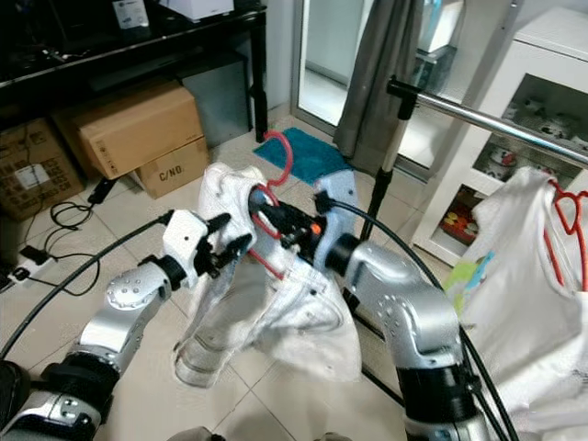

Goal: Hang hanger

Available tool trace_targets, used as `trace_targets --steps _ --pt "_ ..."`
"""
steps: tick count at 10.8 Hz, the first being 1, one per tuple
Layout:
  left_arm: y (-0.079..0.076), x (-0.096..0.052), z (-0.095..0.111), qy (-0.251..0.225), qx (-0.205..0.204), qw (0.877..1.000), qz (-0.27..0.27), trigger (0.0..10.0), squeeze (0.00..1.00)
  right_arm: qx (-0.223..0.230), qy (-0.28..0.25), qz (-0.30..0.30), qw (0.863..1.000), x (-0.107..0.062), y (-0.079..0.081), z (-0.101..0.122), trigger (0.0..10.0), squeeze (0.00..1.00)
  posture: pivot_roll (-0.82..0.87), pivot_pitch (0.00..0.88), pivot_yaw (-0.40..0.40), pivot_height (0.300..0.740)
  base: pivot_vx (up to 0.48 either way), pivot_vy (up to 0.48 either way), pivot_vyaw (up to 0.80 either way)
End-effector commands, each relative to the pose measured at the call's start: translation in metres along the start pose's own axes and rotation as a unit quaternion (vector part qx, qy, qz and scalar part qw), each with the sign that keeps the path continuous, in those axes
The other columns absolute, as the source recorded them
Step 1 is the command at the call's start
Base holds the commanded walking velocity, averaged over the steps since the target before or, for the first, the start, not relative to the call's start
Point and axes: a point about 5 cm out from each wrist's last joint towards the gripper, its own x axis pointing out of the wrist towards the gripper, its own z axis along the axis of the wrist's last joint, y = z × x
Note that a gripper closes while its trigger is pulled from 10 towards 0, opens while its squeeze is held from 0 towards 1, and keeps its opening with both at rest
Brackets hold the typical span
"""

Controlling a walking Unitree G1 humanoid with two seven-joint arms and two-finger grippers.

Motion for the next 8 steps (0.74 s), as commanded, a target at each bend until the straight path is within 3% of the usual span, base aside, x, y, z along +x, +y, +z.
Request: trace_targets --steps 1,2,3,4,7,8 --pt "-0.007 0.004 0.004 -0.011 0.012 1.000 -0.026 10.0 0.00 -0.015 -0.047 0.026 0.998 -0.002 0.009 0.022 0.0 0.00 -0.11 0.000 0.003 0.740 0.000 0.000 0.00" --pt "-0.019 0.006 0.012 -0.044 0.022 0.997 -0.062 10.0 0.00 -0.016 -0.044 0.017 0.999 -0.002 0.007 0.021 0.0 0.00 -0.11 0.000 0.003 0.740 0.000 0.000 0.00" --pt "-0.030 0.008 0.010 -0.040 0.036 0.993 -0.102 10.0 0.00 -0.016 -0.042 0.016 0.999 -0.001 0.007 0.021 0.0 0.00 -0.11 0.000 0.000 0.740 0.000 0.000 0.00" --pt "-0.031 0.010 0.008 -0.033 0.045 0.993 -0.102 10.0 0.00 -0.015 -0.042 0.017 0.999 -0.001 0.007 0.022 0.0 0.00 -0.11 0.000 -0.001 0.740 0.000 0.000 0.00" --pt "-0.007 0.014 0.007 -0.003 0.095 0.995 0.024 10.0 0.00 -0.005 -0.045 0.017 0.999 -0.001 0.005 0.022 0.0 0.00 -0.11 0.000 -0.004 0.740 0.000 0.000 0.00" --pt "-0.003 0.014 0.008 -0.002 0.092 0.995 0.049 10.0 0.00 0.000 -0.049 0.009 0.999 -0.001 0.003 0.022 0.0 0.00 -0.11 0.000 -0.001 0.740 0.000 0.000 0.00"
